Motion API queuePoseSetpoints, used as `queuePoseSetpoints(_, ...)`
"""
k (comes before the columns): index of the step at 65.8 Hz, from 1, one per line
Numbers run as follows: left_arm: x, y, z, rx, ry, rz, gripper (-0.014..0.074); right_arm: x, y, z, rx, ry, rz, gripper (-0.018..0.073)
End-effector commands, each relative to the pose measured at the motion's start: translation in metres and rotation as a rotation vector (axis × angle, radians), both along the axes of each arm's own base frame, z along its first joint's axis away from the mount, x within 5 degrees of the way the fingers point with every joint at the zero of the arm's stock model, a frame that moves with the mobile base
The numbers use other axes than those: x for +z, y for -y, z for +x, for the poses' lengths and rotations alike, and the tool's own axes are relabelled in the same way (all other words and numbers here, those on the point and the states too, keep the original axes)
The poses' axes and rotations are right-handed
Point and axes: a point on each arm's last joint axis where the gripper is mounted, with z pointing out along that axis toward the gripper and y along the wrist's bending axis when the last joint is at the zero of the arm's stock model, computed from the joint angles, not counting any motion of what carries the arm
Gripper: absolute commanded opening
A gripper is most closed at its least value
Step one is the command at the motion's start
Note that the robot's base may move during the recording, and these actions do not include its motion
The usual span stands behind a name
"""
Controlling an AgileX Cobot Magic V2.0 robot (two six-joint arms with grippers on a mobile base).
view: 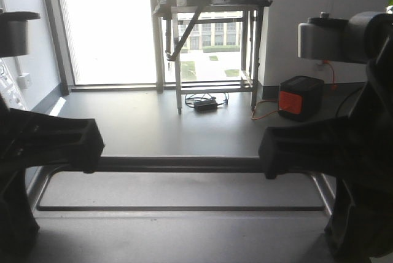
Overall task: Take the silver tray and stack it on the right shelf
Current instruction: 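Keep the tray held while the base drives toward the other shelf rack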
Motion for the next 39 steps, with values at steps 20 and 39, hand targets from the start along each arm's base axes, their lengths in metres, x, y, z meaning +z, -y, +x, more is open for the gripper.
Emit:
queuePoseSetpoints(20, 0.009, -0.0038, -0.0013, -0.029, 0.026, 0.023, -0.01, 0.0117, 0.0025, 0.0033, 0.029, 0.061, -0.009, 0.0059)
queuePoseSetpoints(39, 0.009, -0.0038, -0.0013, -0.029, 0.026, 0.023, -0.01, 0.0117, 0.0025, 0.0033, 0.029, 0.061, -0.009, 0.0059)
